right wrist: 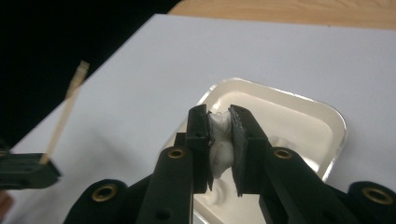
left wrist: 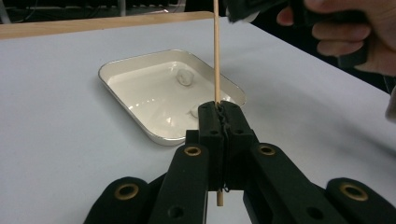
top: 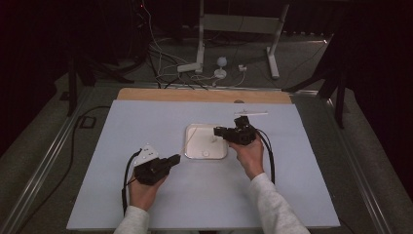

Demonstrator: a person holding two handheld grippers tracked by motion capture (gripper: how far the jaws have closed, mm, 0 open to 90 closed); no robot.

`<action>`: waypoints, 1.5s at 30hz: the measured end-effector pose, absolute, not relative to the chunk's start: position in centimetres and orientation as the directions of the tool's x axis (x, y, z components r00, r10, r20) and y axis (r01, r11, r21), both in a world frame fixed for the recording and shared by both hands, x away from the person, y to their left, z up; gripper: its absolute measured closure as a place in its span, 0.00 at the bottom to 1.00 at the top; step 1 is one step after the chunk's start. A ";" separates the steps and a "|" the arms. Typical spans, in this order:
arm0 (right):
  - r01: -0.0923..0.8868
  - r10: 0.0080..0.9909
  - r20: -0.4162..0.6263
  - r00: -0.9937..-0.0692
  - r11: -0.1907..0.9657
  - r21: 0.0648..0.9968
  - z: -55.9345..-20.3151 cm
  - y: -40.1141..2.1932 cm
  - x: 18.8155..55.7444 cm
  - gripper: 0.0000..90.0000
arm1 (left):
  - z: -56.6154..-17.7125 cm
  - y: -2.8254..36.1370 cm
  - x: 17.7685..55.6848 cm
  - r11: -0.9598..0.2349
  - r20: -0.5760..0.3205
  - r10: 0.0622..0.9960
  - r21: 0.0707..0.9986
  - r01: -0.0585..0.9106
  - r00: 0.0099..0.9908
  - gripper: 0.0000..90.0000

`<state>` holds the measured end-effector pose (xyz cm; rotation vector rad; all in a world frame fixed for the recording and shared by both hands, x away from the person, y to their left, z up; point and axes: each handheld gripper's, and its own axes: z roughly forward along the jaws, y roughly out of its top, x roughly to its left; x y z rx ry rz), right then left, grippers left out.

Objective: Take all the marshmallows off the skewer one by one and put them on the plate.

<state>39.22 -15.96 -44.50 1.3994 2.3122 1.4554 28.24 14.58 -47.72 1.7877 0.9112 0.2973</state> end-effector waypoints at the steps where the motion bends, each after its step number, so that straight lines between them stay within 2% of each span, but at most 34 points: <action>1: 0.656 0.725 0.377 -0.577 0.135 0.743 -44.8 -15.9 39.3 0.87 | -47.7 14.6 28.2 -0.150 -0.217 0.703 0.886 0.439 0.678 1.00; 11: 0.671 0.754 0.336 -0.564 0.182 0.718 -46.8 -15.7 39.7 0.84 | -47.7 14.6 28.2 -0.153 -0.218 0.701 0.884 0.441 0.679 1.00; 16: 0.681 0.794 0.305 -0.526 0.178 0.710 -47.6 -15.3 39.8 0.44 | -47.7 14.8 28.2 -0.136 -0.228 0.703 0.886 0.443 0.673 1.00; 19: 0.670 0.778 0.333 -0.533 0.148 0.727 -47.6 -15.5 39.6 0.24 | -47.7 14.7 28.2 -0.128 -0.235 0.708 0.884 0.449 0.665 1.00; 24: 0.617 0.759 0.320 -0.567 0.134 0.775 -46.9 -16.1 38.5 0.02 | -47.7 14.6 28.4 -0.119 -0.244 0.716 0.881 0.458 0.655 1.00; 45: 0.514 0.716 0.251 -0.652 0.174 0.840 -45.2 -19.6 34.7 0.00 | -45.4 13.6 29.1 -0.076 -0.258 0.729 0.890 0.450 0.634 1.00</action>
